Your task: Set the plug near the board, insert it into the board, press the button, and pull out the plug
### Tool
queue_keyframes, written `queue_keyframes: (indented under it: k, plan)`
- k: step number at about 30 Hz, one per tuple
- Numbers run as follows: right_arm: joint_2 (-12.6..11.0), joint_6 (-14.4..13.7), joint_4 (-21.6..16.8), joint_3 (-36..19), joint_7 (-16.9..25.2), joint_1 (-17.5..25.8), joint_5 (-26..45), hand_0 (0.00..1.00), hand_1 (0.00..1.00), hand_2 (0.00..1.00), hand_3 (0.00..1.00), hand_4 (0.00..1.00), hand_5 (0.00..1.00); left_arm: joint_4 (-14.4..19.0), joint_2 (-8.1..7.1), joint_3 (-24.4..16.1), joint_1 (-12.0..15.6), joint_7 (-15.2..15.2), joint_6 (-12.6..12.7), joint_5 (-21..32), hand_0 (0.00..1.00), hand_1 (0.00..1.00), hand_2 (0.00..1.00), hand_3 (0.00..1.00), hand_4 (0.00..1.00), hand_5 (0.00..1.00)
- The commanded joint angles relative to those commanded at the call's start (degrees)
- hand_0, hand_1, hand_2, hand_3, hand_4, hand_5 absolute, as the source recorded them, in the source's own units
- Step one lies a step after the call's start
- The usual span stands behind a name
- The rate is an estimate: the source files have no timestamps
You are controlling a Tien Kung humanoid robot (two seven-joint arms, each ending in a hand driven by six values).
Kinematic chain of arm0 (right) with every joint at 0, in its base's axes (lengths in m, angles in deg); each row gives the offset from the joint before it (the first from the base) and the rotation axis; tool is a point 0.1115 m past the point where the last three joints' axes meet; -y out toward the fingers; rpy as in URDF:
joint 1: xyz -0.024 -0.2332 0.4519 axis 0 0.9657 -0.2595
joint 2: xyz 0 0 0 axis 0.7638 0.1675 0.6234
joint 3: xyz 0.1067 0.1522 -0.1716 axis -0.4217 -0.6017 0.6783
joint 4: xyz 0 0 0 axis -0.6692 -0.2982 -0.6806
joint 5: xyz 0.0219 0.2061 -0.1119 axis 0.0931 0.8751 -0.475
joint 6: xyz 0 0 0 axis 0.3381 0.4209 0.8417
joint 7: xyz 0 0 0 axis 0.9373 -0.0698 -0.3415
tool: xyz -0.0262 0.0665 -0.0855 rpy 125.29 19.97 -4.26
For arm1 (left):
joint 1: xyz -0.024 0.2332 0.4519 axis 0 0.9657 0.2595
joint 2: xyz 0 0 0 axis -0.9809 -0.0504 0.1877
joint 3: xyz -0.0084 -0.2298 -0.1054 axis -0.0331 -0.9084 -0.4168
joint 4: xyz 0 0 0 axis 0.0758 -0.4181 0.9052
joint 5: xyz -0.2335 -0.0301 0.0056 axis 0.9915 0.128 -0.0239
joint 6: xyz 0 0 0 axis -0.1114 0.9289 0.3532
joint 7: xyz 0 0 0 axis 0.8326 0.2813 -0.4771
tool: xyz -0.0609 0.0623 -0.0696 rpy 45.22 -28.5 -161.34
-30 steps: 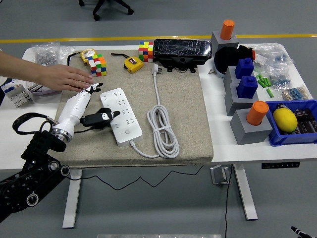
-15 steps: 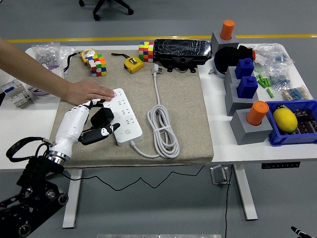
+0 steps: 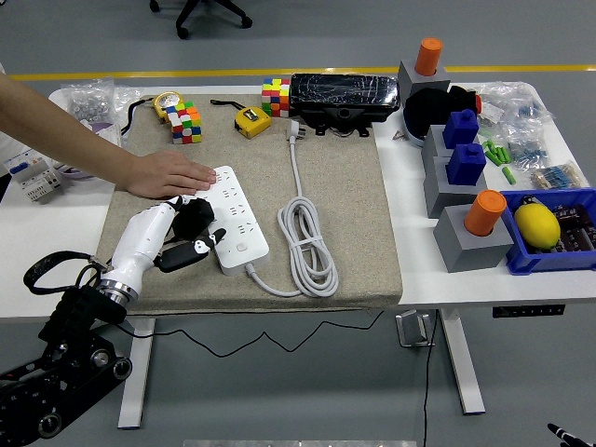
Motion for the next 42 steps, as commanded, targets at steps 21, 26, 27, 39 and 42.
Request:
queue_keyframes:
  k: [21, 26, 27, 39, 42]
  plan:
    - [0.23, 0.04, -0.08, -0.54, -0.01, 0.01, 0.08, 0.648, 0.643, 0.62, 0.547, 0.977, 0.545, -1.1, 1.83, 3.38, -4.35, 0.7, -2.27, 1.03, 0.727, 0.745, 0.708, 0.715, 0.811, 0.683]
    - [0.21, 0.04, -0.1, -0.63, -0.01, -0.09, 0.07, 0.648, 0.643, 0.62, 0.547, 0.977, 0.545, -0.92, 2.3, 3.54, -4.94, 0.65, -2.31, 0.84, 0.724, 0.746, 0.709, 0.715, 0.811, 0.686]
    - [0.22, 0.04, -0.1, -0.63, -0.01, -0.1, 0.07, 0.648, 0.643, 0.62, 0.547, 0.977, 0.545, -0.87, 2.32, 3.55, -4.98, 0.66, -2.3, 0.85, 0.724, 0.746, 0.709, 0.715, 0.811, 0.686]
    - [0.31, -0.07, -0.1, -0.67, 0.13, -0.01, 0.01, 0.648, 0.643, 0.62, 0.547, 0.977, 0.546, 6.94, 0.99, 1.8, -3.31, 3.68, 0.35, 0.85, 0.715, 0.73, 0.699, 0.705, 0.807, 0.682]
    - [0.3, -0.05, -0.16, -0.71, 0.12, -0.04, 0.0, 0.649, 0.643, 0.62, 0.548, 0.978, 0.546, 10.85, 0.38, 1.31, -2.74, 2.96, -1.6, 0.5, 0.626, 0.651, 0.639, 0.704, 0.806, 0.671]
